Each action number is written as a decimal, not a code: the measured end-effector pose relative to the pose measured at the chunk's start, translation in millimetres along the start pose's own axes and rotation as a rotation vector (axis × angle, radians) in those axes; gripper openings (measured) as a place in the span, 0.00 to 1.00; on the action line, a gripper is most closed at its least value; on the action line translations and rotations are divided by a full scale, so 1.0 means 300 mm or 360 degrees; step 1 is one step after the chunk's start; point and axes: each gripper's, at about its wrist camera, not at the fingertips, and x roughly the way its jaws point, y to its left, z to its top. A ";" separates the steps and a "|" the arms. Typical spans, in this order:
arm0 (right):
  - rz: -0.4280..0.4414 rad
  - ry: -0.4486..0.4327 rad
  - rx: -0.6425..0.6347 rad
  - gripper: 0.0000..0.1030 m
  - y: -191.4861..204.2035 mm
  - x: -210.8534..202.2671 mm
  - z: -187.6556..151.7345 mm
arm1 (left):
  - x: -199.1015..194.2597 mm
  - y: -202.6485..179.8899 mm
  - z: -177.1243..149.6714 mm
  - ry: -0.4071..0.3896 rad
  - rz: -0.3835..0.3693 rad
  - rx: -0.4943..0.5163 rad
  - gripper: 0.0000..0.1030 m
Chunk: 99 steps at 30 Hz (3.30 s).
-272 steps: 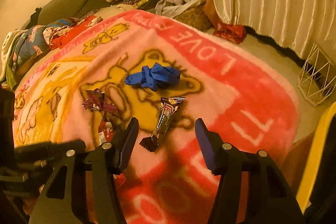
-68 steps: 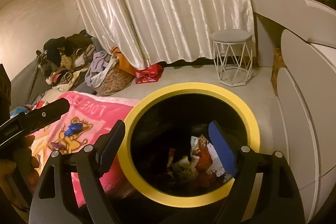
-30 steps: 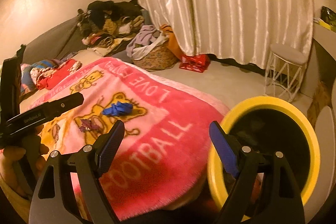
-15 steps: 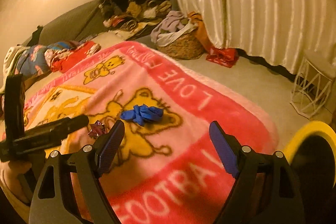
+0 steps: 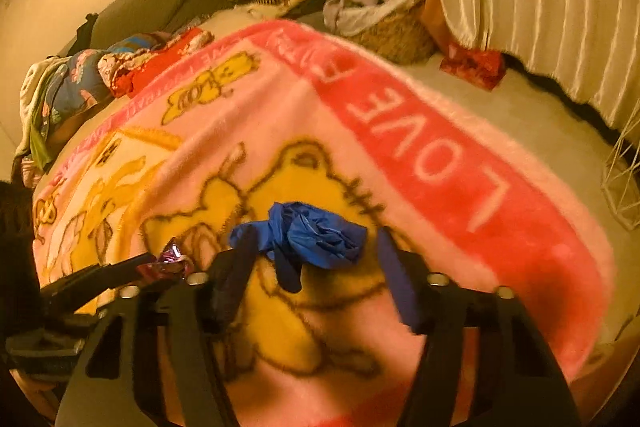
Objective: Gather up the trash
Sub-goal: 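Grasp the red foil wrapper with the left gripper while the right grasps the blue glove, then carry the red foil wrapper and blue glove over the bin with both tools, then open both grippers to drop the wrapper and glove into the bin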
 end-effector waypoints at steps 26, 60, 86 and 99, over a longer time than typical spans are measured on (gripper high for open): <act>-0.0075 -0.0255 0.0170 0.08 -0.028 -0.299 -0.196 | -0.052 -0.112 -0.011 -0.0046 -0.0021 0.0146 0.17; -0.0546 -0.0711 0.0620 0.08 -0.357 -0.907 -0.594 | -0.149 -0.752 -0.176 -0.0052 -0.0442 0.0649 0.17; -0.0707 -0.0717 0.0877 0.08 -0.521 -0.994 -0.770 | -0.130 -1.006 -0.336 0.0035 -0.0542 0.0976 0.17; -0.0676 -0.0639 0.0941 0.10 -0.585 -0.976 -0.782 | -0.047 -1.052 -0.392 0.0139 -0.0544 0.1074 0.20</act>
